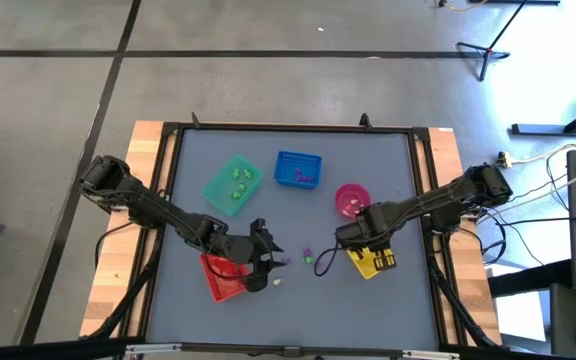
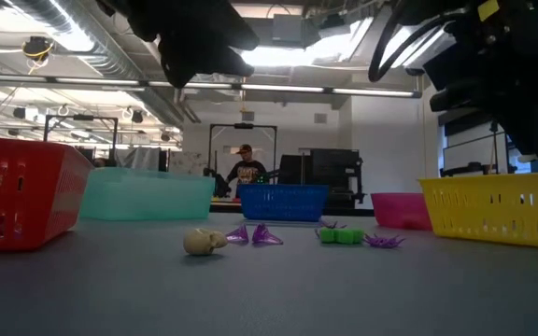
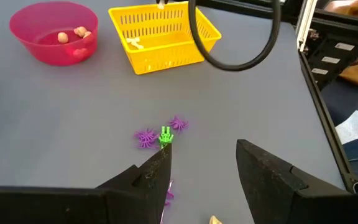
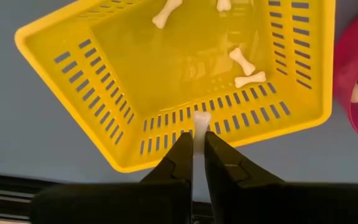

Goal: Sort Halloween decoration
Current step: Put the white bone toy into the yellow bin, then put the purple witch hat toy into the orange bin

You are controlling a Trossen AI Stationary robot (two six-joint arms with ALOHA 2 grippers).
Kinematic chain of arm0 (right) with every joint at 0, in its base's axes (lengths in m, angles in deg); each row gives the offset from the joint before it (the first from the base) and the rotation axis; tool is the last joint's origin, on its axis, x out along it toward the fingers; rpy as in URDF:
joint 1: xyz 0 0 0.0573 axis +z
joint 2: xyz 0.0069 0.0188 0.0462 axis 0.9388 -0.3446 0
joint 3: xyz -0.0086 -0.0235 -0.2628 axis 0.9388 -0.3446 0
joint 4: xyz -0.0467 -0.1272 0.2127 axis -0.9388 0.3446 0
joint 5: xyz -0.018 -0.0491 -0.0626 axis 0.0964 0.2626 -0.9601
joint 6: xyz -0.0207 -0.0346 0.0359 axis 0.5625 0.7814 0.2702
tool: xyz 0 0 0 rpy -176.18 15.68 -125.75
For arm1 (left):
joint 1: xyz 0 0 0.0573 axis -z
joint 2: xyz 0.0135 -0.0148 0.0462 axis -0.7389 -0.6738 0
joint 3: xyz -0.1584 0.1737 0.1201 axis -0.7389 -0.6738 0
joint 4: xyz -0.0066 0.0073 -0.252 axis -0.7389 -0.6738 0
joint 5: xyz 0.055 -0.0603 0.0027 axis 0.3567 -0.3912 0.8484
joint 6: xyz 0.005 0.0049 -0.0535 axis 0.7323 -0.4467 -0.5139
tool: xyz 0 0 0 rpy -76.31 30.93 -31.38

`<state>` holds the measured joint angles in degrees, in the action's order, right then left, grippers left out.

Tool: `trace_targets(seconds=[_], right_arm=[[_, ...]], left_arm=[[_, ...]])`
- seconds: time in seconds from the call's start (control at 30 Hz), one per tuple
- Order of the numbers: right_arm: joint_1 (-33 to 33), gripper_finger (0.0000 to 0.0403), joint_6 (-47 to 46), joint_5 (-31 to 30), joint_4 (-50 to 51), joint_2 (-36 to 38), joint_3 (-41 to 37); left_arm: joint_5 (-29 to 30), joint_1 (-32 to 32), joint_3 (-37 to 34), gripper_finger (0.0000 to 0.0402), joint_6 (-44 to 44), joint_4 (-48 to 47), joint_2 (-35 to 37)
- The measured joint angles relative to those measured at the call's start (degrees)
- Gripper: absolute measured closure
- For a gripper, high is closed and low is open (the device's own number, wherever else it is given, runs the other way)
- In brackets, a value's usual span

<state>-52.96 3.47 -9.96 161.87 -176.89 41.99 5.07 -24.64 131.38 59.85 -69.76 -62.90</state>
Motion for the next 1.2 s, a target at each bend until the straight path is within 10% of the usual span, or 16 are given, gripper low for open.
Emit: trace_targets(seconds=[0.6,1.2], right_arm=[[-0.02,0.0258,0.02,-0.09,-1.05,-0.02,0.00],[-0.02,0.0255,0.04,0.00,-1.97,-0.07,0.04]], left_arm=[[-0.42,-0.24,0.00,0.0237,1.18,3.11,-9.15],[-0.50,-1.34,0.07,0.0237,-0.07,3.51,-14.24]])
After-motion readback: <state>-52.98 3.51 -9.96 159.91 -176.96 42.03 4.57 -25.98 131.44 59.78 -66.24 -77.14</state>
